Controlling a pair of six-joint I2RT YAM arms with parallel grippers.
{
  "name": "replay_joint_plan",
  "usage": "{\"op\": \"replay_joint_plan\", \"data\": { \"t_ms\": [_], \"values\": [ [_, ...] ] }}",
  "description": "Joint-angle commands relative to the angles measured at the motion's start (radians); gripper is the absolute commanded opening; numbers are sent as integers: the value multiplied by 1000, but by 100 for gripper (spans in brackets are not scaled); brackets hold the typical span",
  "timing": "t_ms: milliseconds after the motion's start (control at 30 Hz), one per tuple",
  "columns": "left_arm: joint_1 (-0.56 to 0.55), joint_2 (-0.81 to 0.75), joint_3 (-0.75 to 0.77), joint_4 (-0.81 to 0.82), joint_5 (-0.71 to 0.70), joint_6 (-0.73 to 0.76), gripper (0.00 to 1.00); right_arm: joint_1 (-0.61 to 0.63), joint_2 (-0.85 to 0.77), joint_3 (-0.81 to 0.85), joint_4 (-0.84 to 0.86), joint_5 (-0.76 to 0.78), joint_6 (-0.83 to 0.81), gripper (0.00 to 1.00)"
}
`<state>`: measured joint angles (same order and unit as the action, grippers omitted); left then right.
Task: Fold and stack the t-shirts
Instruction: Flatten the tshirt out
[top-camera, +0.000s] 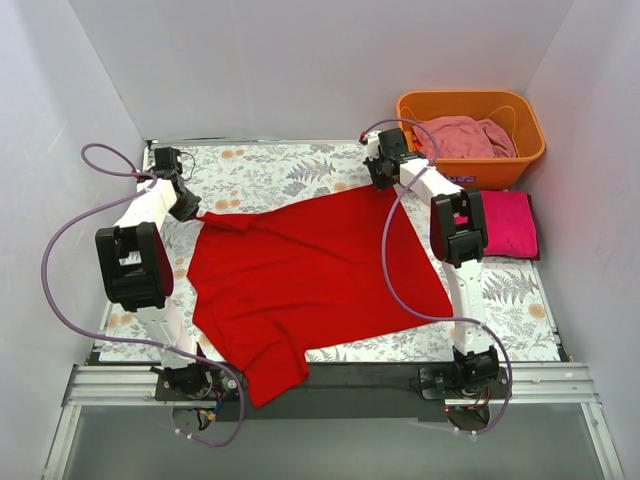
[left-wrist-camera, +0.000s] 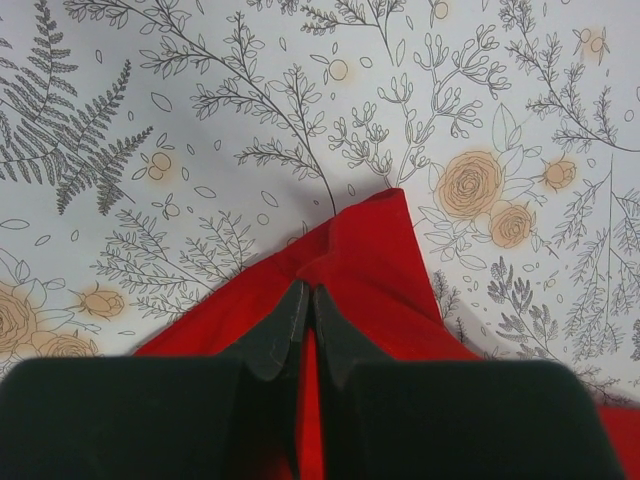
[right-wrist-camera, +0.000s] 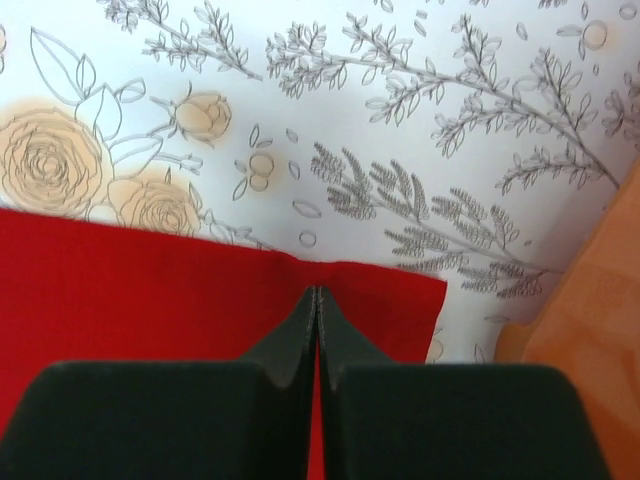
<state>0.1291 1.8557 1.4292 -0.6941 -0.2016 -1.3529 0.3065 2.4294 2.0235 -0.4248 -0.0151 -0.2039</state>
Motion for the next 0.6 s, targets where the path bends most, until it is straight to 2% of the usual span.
{"op": "replay_joint_plan", "data": {
  "t_ms": [0, 400, 567],
  "values": [
    [6, -50, -7, 16, -25, 20, 0, -7, -9, -167, -138, 10, 58, 1],
    [-28, -42, -9, 19, 117, 98, 0, -23, -245, -503, -137, 153, 225, 9],
    [-91, -72, -55, 4, 175, 129, 0, -27, -406, -774, -108, 204, 288, 9]
  ]
}}
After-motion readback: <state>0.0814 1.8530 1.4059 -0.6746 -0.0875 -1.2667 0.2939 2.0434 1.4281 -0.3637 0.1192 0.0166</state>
